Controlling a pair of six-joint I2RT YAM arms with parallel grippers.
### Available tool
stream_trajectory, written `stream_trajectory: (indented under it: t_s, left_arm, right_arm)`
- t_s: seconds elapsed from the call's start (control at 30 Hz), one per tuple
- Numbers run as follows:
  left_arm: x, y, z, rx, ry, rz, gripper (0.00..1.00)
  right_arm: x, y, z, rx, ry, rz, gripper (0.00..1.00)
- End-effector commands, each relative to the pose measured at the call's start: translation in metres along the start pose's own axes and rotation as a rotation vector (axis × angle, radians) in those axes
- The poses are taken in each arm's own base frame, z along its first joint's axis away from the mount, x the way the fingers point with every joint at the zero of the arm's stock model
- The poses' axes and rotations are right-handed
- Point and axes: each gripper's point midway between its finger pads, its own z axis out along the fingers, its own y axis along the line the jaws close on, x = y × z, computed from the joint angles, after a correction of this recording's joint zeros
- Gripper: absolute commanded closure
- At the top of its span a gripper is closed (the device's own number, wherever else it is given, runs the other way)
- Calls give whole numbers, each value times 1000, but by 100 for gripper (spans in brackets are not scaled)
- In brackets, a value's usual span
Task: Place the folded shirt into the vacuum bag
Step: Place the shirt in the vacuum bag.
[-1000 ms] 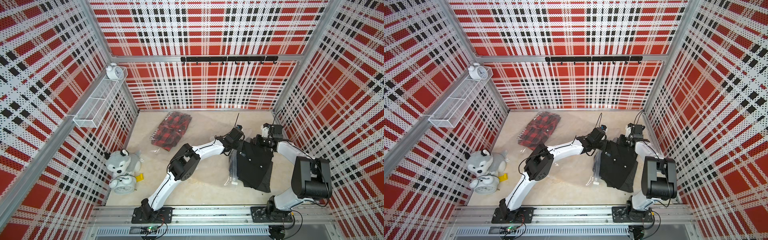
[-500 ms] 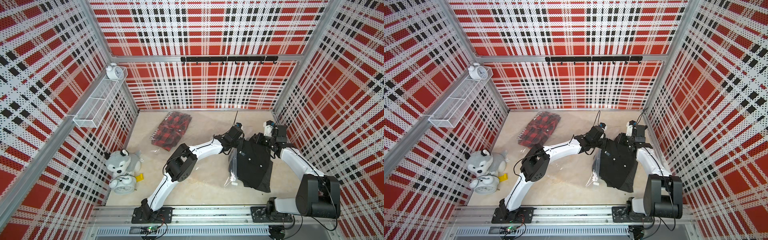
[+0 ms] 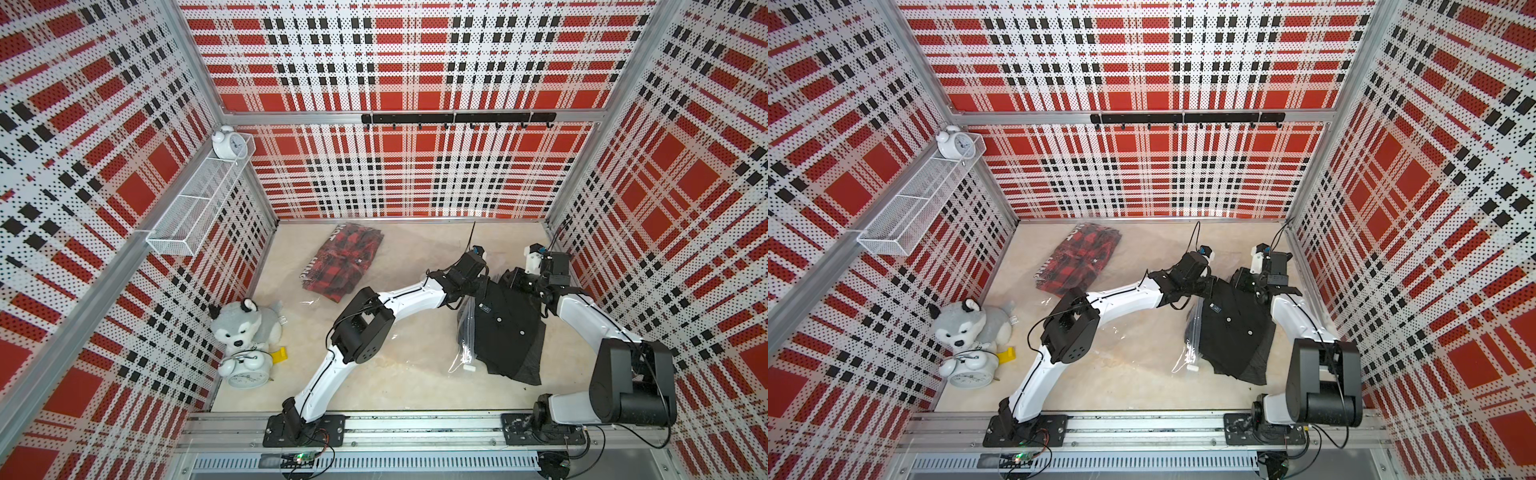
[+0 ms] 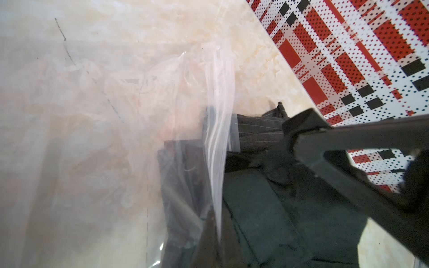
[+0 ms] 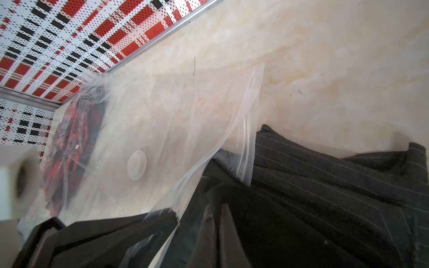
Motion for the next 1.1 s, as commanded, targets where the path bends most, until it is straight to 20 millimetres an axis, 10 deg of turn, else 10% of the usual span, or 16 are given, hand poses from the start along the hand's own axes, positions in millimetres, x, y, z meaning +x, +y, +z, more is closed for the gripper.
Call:
stream_trajectory:
  t_s: [0.0,0.17,0.27,0.5,1.07]
  left_arm:
    - [-24,-35,-25,92,-70,9,100]
    - [-22,-44,-28,115,-77,6,100]
    - [-20,-40,-24,95,-79,6,100]
    - [-11,-3,0,4,-71,-6,100]
    - [-4,29,20,67,-1,-24,98]
  right_arm:
    - [-19,2,4,12,-47,-16,100]
    - [-12,-22,15,120,-22,4,98]
    - [-10,-38,16,198,-7,16,59]
    - [-21,-66,-7,324,-41,81,27]
    - [12,-68,35,163,174,-19,22]
